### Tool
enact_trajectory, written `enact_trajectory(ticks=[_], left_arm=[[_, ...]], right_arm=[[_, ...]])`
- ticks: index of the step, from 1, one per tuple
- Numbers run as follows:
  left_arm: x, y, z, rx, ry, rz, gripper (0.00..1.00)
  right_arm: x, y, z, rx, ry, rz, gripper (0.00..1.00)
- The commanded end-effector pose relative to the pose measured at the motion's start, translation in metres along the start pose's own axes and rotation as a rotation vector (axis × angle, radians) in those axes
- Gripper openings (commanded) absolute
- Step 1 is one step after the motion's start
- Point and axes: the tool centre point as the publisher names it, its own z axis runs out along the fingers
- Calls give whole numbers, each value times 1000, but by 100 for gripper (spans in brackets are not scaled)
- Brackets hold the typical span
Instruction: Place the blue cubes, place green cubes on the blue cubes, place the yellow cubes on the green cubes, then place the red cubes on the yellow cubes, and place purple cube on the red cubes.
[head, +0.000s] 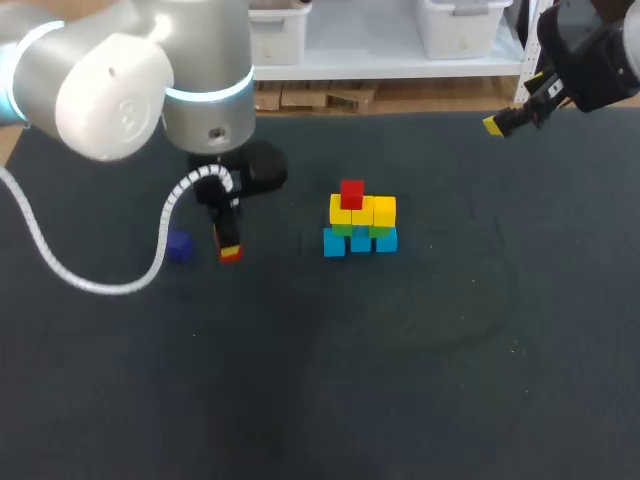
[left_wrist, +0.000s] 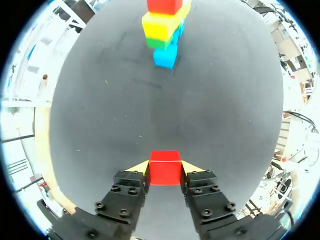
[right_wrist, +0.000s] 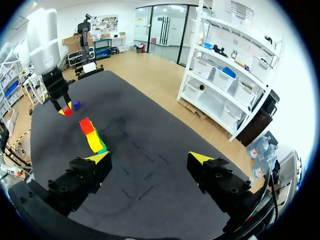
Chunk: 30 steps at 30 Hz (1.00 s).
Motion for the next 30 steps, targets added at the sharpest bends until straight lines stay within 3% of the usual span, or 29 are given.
enact_trajectory(ticks=[1,11,16,23,30], left_arm=[[-6,5,-44,-34,13,29,0],[-57,24,-92,-78,26,152,0],[-73,25,-97,-91,-11,194,0],[-127,17,-105,-102,-11,369,0],[-161,18,-102,-87,-10,450,0]], right_arm=[[0,1,0,2,0,1,100],[0,1,0,2,0,1,100],[0,1,0,2,0,1,100],[0,1,0,2,0,1,100],[0,1,0,2,0,1,100]])
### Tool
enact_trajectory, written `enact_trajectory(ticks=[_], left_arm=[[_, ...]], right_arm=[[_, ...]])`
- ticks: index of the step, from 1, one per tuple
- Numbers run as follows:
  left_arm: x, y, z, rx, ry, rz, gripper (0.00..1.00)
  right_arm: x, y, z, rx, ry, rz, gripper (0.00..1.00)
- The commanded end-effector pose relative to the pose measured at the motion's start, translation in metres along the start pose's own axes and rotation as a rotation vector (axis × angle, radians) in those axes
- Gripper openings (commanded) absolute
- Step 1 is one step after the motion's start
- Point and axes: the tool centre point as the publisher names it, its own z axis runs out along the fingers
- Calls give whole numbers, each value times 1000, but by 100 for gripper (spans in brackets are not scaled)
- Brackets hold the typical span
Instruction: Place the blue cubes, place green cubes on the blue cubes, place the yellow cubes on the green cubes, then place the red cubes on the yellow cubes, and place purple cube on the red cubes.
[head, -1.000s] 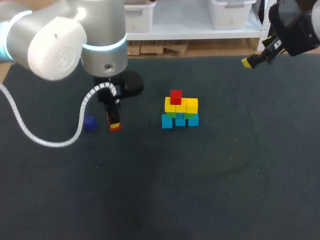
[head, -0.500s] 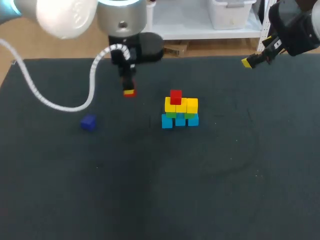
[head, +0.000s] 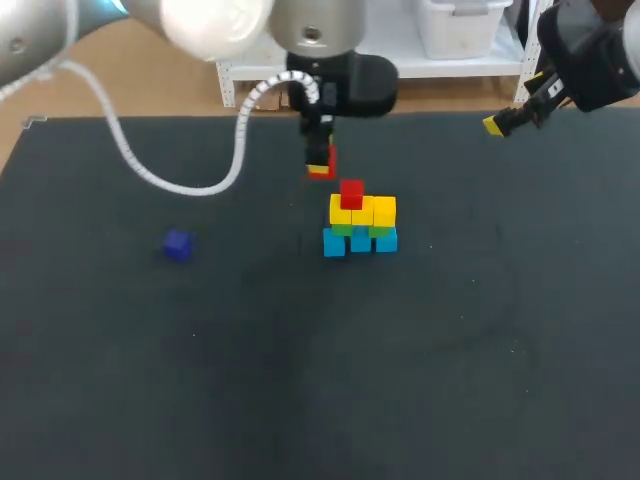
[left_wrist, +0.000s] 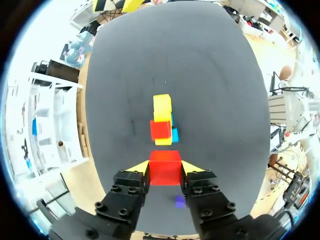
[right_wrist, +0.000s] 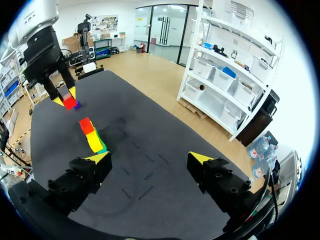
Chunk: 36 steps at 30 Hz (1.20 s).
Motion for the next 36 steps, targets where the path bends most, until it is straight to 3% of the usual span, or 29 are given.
enact_trajectory(ticks=[1,6,15,36], left_arm=[[-25,18,7,47,29,24,0],[-44,15,12,67,5,14,0],[-56,8,16,84,-26,-64,0],[-74,8,40,132,36,-66,0]], right_arm=[[0,1,0,2,0,1,100],[0,1,0,2,0,1,100],[0,1,0,2,0,1,100],[0,1,0,2,0,1,100]])
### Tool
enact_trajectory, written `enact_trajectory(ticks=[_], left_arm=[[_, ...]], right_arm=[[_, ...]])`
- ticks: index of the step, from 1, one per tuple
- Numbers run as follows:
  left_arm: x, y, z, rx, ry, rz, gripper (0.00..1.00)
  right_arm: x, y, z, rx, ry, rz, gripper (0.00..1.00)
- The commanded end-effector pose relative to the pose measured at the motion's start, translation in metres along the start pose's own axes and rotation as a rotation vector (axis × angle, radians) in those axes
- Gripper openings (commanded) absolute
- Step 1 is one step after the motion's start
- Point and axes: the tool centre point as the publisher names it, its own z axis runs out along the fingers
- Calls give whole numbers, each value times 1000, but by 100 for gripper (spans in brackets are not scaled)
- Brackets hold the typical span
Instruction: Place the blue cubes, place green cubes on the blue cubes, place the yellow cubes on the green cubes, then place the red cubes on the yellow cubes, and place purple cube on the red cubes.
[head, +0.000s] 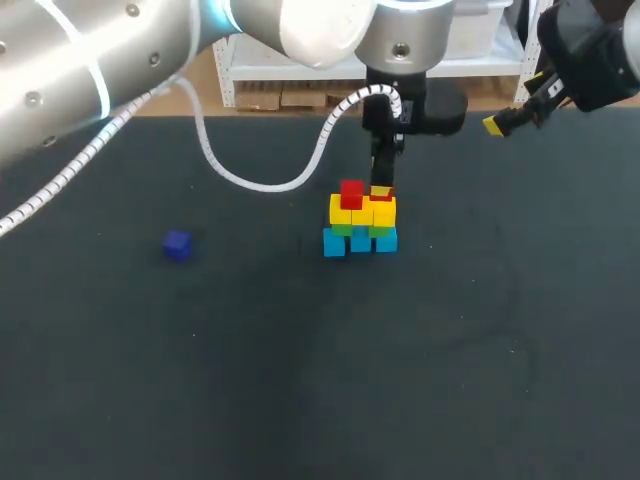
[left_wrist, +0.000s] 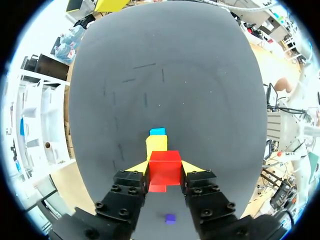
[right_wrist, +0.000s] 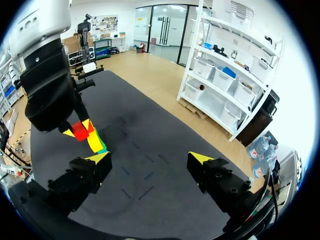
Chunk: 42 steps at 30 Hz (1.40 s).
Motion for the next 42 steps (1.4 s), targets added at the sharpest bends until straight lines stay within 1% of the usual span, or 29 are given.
enact_trajectory(ticks=[1,3,9,18,38,42], left_arm=[[-3,9,4,19,14,-13,0],[-2,11,7,27,15,-35,0],[3,19,13,32,29,-53,0],[1,20,17,38,23,-46,0],[7,24,25,42,36,-68,0],[7,24,27,46,37,-69,9]], right_arm=[[0,1,0,2,0,0,100],[0,1,0,2,0,0,100],[0,1,0,2,0,0,100],[0,1,0,2,0,0,100],[0,1,0,2,0,0,100],[0,1,0,2,0,0,100]])
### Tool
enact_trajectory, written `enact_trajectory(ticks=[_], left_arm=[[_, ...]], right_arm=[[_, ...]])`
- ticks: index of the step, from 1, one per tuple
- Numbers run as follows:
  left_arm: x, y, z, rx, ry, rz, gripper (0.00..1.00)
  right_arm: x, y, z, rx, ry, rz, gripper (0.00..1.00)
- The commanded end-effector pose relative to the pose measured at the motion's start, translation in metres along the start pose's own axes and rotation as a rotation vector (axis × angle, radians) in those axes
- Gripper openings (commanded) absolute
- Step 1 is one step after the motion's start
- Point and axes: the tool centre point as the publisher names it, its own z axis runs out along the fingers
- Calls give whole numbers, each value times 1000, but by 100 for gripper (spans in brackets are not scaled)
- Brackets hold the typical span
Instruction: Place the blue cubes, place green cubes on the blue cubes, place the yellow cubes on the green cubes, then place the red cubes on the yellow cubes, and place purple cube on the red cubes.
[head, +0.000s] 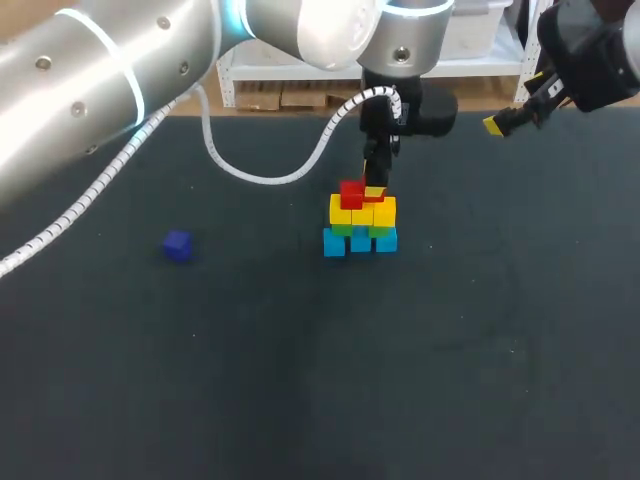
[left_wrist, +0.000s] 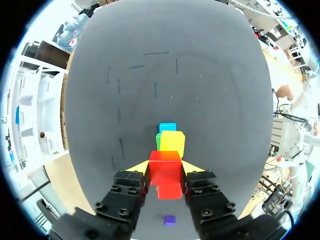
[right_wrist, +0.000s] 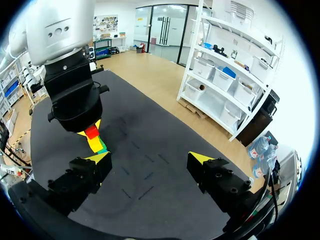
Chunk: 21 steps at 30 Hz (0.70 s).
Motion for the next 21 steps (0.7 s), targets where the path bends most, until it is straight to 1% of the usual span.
enact_trajectory(ticks=[1,6,9,12,15,17,21], left_arm=[[-1,4,1,8,4,1,10],[-1,4,2,8,5,2,15],[-1,5,2,8,7,3,17],[-2,5,3,8,7,3,21],[-2,6,4,10,9,5,33],[-2,6,5,10,8,6,38],[-3,6,5,9,8,9,40]], right_arm=[[0,1,0,2,0,0,100],[0,1,0,2,0,0,100],[0,1,0,2,0,0,100],[0,1,0,2,0,0,100],[0,1,0,2,0,0,100],[0,1,0,2,0,0,100],[0,1,0,2,0,0,100]])
